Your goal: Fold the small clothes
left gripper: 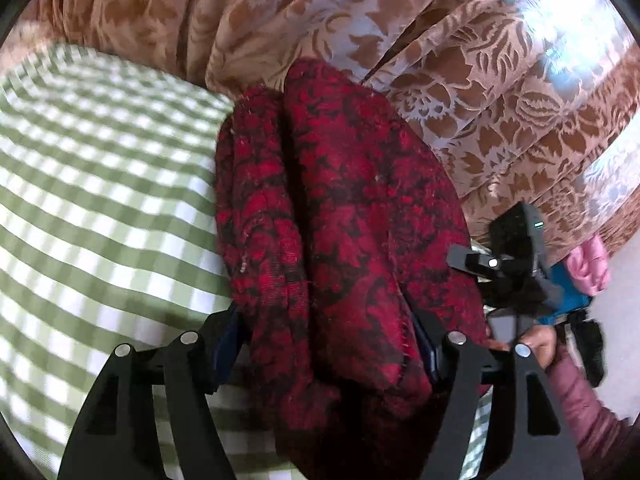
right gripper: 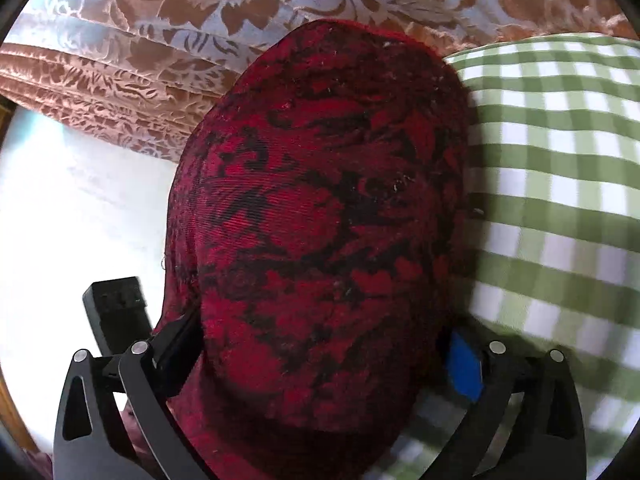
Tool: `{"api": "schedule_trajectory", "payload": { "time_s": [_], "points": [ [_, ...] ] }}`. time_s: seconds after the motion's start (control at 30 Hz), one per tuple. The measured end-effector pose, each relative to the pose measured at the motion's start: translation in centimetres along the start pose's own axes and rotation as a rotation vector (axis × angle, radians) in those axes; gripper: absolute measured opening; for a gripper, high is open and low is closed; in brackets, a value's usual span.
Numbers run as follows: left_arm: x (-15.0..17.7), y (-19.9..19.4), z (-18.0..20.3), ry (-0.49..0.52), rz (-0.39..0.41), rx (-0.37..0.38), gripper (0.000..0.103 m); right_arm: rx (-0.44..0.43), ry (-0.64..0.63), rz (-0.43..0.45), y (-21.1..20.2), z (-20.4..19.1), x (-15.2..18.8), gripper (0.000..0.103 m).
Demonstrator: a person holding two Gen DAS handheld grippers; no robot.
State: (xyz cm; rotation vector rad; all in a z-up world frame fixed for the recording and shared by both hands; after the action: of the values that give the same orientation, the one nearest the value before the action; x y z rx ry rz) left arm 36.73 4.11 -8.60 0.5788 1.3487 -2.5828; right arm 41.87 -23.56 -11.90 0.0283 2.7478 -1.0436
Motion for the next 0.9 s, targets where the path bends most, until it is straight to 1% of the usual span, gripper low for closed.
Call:
{"api": "schedule_trajectory", "payload": {
  "time_s": [0.03,0.07,0.1,0.17,0.23,0.27,0.3,0.33,0.4,0.43,0.47,0.5,0.57,0.7,0.83,0.9],
  "points": [
    [0.3,-0.6,0.4,0.004,0.018,-0.028,0.077,0.045,-0.016,0.024,-0.7,-0.7,0.2,0.1],
    [0.5,-0.9,0.6,0.005,0.038,-0.054,0.08,0.119,-0.049,0.063,-1.6,-1.9,0.5,0.1],
    [0.8,-1.5,1.0,0.012,0.077,-0.102,0.082,0.175,-0.071,0.095,-2.3,-2.7,0.8,0.1],
    [0.9,-2.2,1.6,0.026,0.125,-0.163,0.082,0.291,-0.127,0.19,-3.7,-5.2,1.2,0.1],
    [0.7,-2.3,2.0,0.023,0.143,-0.213,0.083,0.364,-0.172,0.255,-4.3,-7.5,1.3,0.1],
    [0.6,-1.9,2.2,0.025,0.142,-0.263,0.083,0.397,-0.188,0.279,-4.2,-8.9,0.7,0.1],
    [0.4,-1.5,2.3,0.023,0.136,-0.3,0.081,0.42,-0.194,0.283,-3.7,-9.7,0.3,0.1],
    [0.4,-1.3,2.3,0.017,0.134,-0.312,0.08,0.45,-0.203,0.276,-3.0,-10.4,-0.2,0.1],
    [0.5,-0.4,2.0,-0.01,0.126,-0.347,0.081,0.57,-0.211,0.221,0.0,-11.3,-1.7,0.1],
    [0.6,-0.1,1.9,-0.024,0.121,-0.361,0.081,0.641,-0.213,0.192,1.8,-11.3,-2.2,0.1],
    [0.7,0.2,1.6,-0.044,0.115,-0.375,0.081,0.731,-0.244,0.163,3.8,-11.0,-2.5,0.1],
    [0.9,0.1,1.4,-0.059,0.125,-0.369,0.081,0.769,-0.266,0.167,4.9,-10.9,-2.6,0.1],
    [1.4,-0.6,1.4,-0.069,0.143,-0.364,0.082,0.77,-0.258,0.18,4.8,-11.2,-2.7,0.1],
    [2.2,-2.0,2.7,-0.052,0.183,-0.396,0.083,0.755,-0.275,0.223,3.5,-12.2,-1.4,0.1],
    [3.4,-3.5,4.1,-0.039,0.224,-0.431,0.089,0.696,-0.228,0.273,1.3,-12.8,0.4,0.1],
    [3.9,-4.2,4.6,-0.043,0.24,-0.439,0.09,0.684,-0.209,0.297,0.4,-13.5,1.4,0.1]
  ]
}}
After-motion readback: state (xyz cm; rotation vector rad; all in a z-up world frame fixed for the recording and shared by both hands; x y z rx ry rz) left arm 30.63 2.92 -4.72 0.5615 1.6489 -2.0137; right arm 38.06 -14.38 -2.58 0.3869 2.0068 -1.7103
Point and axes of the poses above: each gripper's, at about its wrist camera, not at the fingertips, and y roughly the way its jaws point, z to its right, x to its underside, the point moved 1 cm from there along y, roughly the way its jaws point, and after that the axes turned 14 degrees about -z, right-handed, at the moved point
